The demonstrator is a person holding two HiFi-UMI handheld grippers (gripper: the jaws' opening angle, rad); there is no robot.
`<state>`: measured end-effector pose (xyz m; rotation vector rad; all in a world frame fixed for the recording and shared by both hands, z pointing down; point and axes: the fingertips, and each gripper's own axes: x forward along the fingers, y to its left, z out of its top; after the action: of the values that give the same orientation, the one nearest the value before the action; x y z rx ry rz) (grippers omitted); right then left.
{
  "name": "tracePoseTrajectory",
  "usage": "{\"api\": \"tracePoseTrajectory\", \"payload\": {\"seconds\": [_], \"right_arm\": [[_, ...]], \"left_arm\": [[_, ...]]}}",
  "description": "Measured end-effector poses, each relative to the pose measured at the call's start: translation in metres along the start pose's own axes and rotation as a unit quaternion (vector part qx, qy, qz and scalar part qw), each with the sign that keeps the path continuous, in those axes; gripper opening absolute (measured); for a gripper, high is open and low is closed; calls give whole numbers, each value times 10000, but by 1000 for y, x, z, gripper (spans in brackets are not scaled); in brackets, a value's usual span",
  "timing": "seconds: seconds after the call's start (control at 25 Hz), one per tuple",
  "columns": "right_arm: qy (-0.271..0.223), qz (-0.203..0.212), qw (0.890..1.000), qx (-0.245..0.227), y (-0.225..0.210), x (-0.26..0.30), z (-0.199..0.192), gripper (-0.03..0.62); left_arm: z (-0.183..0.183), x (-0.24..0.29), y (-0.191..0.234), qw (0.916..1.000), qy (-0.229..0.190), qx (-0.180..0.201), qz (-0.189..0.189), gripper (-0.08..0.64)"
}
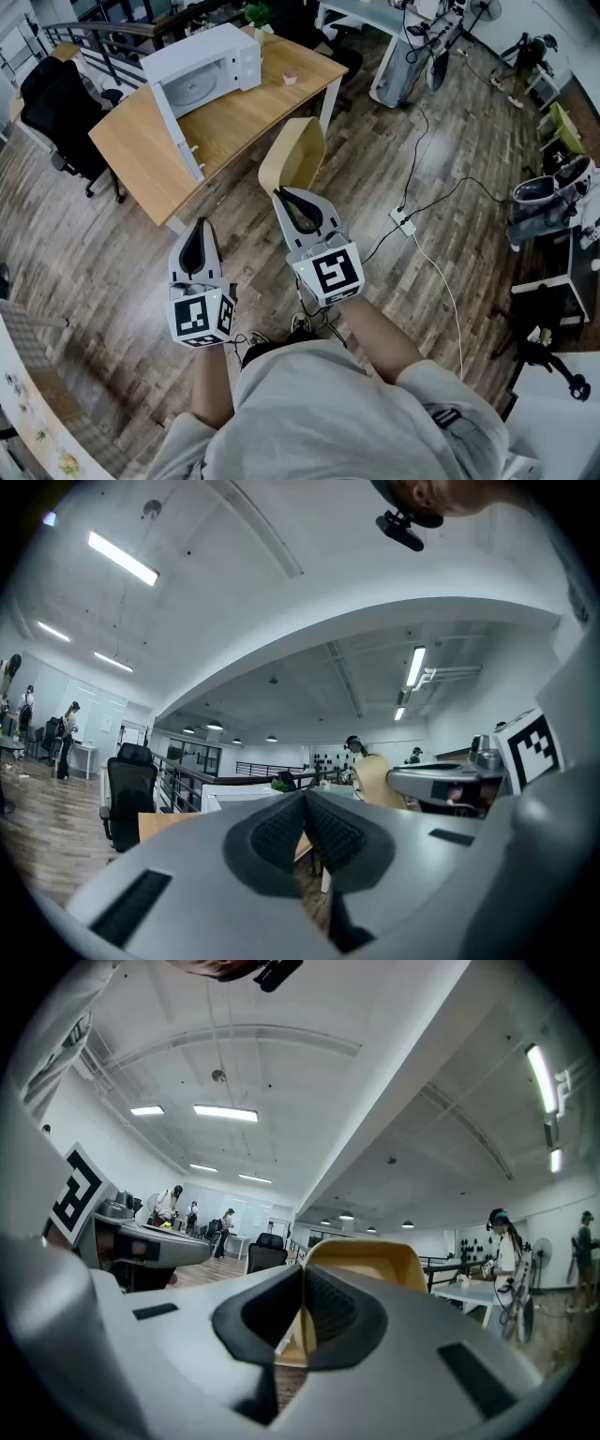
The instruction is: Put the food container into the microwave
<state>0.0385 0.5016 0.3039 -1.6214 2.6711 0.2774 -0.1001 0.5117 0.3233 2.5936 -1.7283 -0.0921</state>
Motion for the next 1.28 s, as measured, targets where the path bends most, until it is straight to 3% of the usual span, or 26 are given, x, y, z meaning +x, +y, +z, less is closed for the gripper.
{"api": "tracePoseTrajectory", "payload": {"seconds": [0.36,0.72,1.0,1.28], "right_arm": [[-49,302,9994,-133,-26,-17,-6,18],[112,432,9989,125,-48,-26,-37,18],[176,641,9977,115,-46,-16,-43,18],[394,523,9978,135,-72,15,-69,18]], "left_arm": [[-16,6,-32,9997,138,-70,168,12],[-35,-1,-41,9983,320,-83,476,12],[-45,17,-49,9983,484,-73,320,12],[-61,73,-41,9981,572,-180,102,12]]}}
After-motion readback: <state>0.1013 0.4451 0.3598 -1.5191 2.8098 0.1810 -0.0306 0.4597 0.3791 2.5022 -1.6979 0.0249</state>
